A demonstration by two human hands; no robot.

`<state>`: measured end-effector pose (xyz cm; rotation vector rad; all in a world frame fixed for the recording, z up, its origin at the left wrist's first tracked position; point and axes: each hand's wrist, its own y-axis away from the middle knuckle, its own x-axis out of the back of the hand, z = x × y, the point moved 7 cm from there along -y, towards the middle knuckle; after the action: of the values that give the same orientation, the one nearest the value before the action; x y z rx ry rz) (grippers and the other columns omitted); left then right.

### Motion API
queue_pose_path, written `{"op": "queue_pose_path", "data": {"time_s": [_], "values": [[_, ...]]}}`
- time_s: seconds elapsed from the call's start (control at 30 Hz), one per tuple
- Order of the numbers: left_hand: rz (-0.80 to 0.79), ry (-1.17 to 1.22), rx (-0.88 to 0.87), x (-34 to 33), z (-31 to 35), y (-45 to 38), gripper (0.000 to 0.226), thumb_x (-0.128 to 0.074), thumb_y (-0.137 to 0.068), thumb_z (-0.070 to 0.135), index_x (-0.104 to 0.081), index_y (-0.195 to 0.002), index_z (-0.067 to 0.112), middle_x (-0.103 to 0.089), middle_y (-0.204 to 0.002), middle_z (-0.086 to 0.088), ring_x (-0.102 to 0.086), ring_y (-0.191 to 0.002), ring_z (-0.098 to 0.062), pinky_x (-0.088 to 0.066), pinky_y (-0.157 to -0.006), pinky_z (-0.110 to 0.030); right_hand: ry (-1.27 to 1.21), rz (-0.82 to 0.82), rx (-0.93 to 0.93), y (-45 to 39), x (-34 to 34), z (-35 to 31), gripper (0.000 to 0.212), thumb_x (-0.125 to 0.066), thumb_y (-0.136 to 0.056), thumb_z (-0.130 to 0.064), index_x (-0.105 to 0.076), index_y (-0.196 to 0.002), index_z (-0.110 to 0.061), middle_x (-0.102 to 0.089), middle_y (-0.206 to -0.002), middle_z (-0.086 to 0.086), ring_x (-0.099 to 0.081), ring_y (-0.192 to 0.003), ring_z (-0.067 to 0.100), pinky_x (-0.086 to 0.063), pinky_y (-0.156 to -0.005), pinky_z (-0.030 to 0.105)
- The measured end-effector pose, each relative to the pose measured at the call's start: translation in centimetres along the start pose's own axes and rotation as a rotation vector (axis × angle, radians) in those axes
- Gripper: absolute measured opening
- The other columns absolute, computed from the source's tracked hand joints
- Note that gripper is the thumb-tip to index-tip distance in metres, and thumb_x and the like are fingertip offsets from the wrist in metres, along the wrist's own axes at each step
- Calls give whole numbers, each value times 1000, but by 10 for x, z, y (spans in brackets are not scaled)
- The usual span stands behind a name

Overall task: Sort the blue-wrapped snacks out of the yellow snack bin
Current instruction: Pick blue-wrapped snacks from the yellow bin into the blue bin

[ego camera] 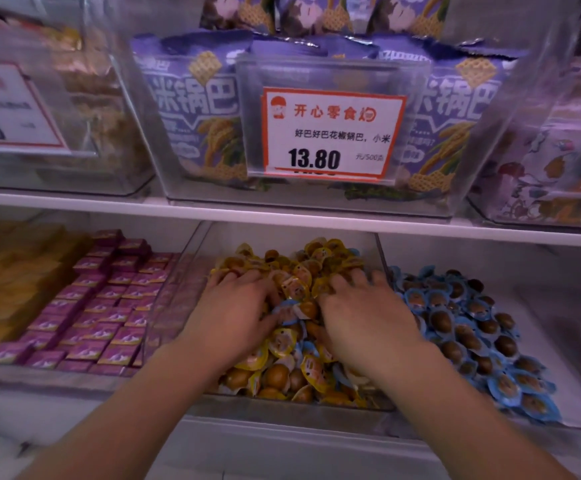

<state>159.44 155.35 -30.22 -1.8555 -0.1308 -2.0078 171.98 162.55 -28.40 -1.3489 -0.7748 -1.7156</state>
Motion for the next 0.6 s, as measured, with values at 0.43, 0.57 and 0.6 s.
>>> {"op": "queue_pose_path", "data": {"time_s": [0.43, 0.57, 0.6], "values": [[-63, 74, -58, -5, 1, -3, 36, -55, -84, 61, -66, -113, 41, -56, -115, 8, -51, -113, -25, -25, -111, -43, -101, 7, -28, -9, -3, 9, 27, -60, -87, -42, -62, -111, -28, -51, -126, 4, -37, -129, 32, -32, -102, 47], [18, 180, -32, 9, -10, 5, 36, -55, -81, 59, -68, -110, 41, -60, -107, 12, -56, -107, -19, -40, -100, -37, -289, 84, -27, -7, 7, 15, 11, -63, -87, -44, -62, -88, -33, -56, -117, -5, -44, -121, 24, -34, -98, 39], [56, 240, -37, 13, -10, 8, 36, -57, -81, 56, -69, -111, 40, -61, -105, 13, -59, -104, -17, -44, -96, -36, -375, 124, -34, -6, 11, 17, 12, -65, -86, -43, -61, -82, -33, -58, -111, -6, -48, -115, 22, -38, -97, 37]]}}
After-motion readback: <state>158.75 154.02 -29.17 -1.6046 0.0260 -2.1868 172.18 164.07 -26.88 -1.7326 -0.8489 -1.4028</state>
